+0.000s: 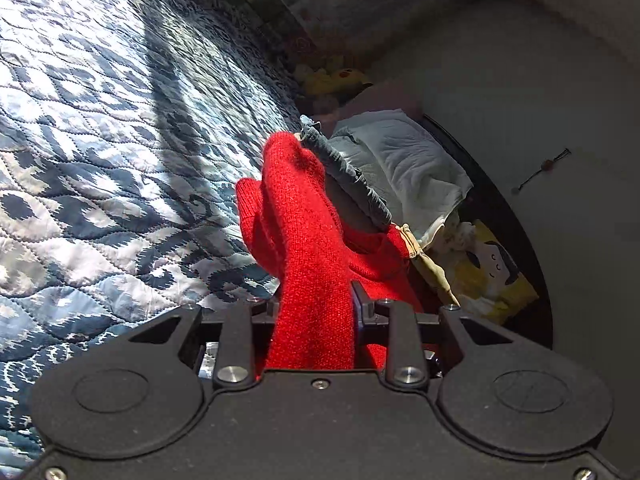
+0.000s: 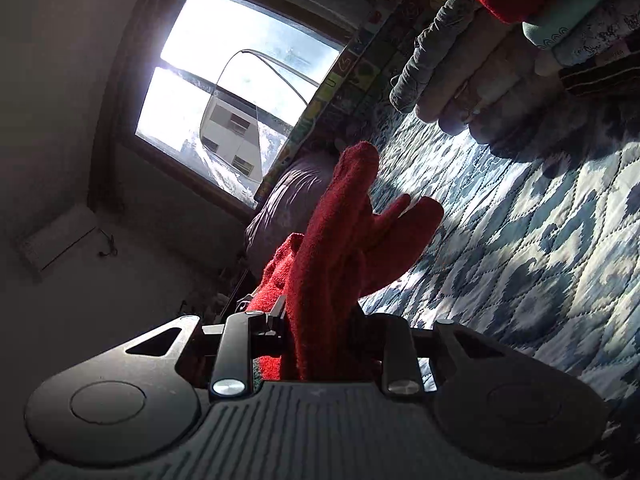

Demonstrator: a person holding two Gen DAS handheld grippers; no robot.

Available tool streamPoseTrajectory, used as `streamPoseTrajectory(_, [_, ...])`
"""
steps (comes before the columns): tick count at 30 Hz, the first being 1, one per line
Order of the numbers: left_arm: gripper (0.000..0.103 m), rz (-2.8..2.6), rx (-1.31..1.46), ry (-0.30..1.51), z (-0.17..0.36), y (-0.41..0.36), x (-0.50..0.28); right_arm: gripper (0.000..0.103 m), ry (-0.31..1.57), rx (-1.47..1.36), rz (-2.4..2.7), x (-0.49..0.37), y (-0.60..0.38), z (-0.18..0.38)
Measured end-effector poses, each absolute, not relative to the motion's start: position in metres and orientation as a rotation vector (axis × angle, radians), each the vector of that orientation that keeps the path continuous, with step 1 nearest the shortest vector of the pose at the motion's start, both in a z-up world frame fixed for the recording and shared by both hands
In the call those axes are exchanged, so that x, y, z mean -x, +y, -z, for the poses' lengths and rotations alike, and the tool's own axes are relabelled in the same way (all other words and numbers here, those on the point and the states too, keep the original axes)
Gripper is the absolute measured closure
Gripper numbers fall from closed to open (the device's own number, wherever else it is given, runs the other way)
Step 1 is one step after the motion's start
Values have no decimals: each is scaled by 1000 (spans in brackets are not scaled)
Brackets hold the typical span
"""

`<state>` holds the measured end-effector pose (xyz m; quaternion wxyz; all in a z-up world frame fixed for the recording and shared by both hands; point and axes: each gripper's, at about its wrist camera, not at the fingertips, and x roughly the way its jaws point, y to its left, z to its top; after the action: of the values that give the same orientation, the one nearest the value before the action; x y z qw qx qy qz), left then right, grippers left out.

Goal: Fold clothes
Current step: 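Place the folded sweater on top of the clothes stack with both grippers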

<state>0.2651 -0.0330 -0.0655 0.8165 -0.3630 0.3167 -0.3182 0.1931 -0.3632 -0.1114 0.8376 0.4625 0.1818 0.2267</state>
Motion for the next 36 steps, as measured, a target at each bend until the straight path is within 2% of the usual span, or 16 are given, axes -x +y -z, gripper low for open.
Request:
streamPoseTrajectory(11, [76,879,814,575,-30,-135,-440,74,235,-889,-400,-343,-480,-3])
streamPoseTrajectory(16, [76,932,853,557,-52,-171,-515,74,200,-917,-354,-408,-521,-31])
streamPoseTrajectory(21, [76,931,829,589,-28,-207,-574,73,214,-1059,-198,-460,-547,13])
streamPoseTrajectory(22, [75,908,798,607,-16,-216,-585,69,274,-1049,-90,-471,-546,30])
streamPoseTrajectory(23, [68,852,726,644,-3,-227,-592,62,384,-1015,31,-483,-543,47])
streamPoseTrajectory(24, [62,751,582,727,16,-243,-599,62,504,-970,149,-494,-540,63])
streamPoseTrajectory(25, [57,714,494,764,29,-249,-598,70,544,-929,192,-497,-537,71])
streamPoseTrajectory(26, [56,684,424,789,41,-253,-596,70,534,-888,199,-496,-531,73])
streamPoseTrajectory(28, [53,717,526,716,50,-231,-584,68,503,-813,206,-492,-518,71])
streamPoseTrajectory(33, [48,707,604,636,52,-183,-554,57,380,-698,270,-463,-502,55])
streamPoseTrajectory(35, [42,709,626,637,50,-159,-537,47,349,-685,270,-448,-494,48])
streamPoseTrajectory(36, [42,700,625,645,48,-149,-527,47,337,-682,257,-439,-490,44])
